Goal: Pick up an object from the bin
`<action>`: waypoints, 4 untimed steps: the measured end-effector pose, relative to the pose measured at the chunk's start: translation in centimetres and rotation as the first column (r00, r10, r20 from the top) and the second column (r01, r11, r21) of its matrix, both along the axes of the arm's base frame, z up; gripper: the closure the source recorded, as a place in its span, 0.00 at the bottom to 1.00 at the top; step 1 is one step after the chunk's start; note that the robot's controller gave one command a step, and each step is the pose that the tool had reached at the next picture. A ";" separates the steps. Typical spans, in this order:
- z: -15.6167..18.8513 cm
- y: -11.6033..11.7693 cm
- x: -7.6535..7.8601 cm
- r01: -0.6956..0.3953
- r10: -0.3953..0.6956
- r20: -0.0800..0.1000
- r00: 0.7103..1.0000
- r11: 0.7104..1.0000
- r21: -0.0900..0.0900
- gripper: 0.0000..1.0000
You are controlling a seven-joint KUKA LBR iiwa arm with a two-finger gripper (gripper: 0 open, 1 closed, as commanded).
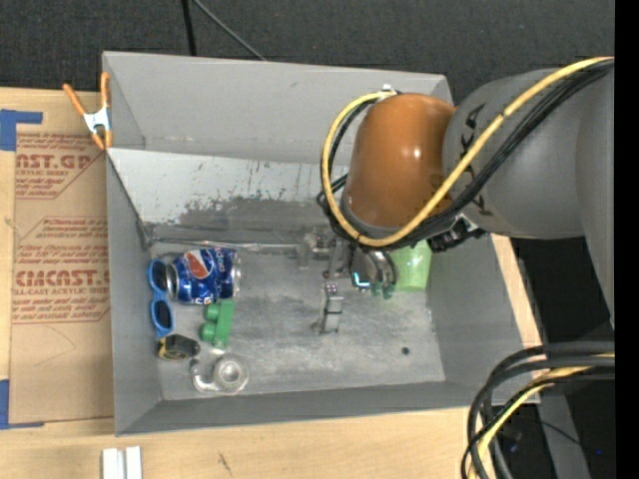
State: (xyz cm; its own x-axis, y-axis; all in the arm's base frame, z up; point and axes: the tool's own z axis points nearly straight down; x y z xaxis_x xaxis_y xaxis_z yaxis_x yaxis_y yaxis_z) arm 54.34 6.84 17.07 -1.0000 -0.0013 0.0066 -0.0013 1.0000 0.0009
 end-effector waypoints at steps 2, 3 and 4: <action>-10.4 14.5 2.4 0.031 -0.031 0.007 0.999 1.000 0.000 0.00; -9.4 14.9 0.5 0.152 -0.152 0.009 0.988 0.988 -0.002 0.00; -9.2 15.0 0.7 0.153 -0.153 0.015 0.988 0.988 0.002 1.00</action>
Offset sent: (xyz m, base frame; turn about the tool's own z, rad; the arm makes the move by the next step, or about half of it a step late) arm 0.0117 0.0796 -0.0124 -0.0265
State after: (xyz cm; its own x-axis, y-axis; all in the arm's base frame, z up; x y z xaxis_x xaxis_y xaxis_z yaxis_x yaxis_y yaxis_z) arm 55.04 21.81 7.86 -0.9884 0.1518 -0.0085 0.1518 0.9884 0.0025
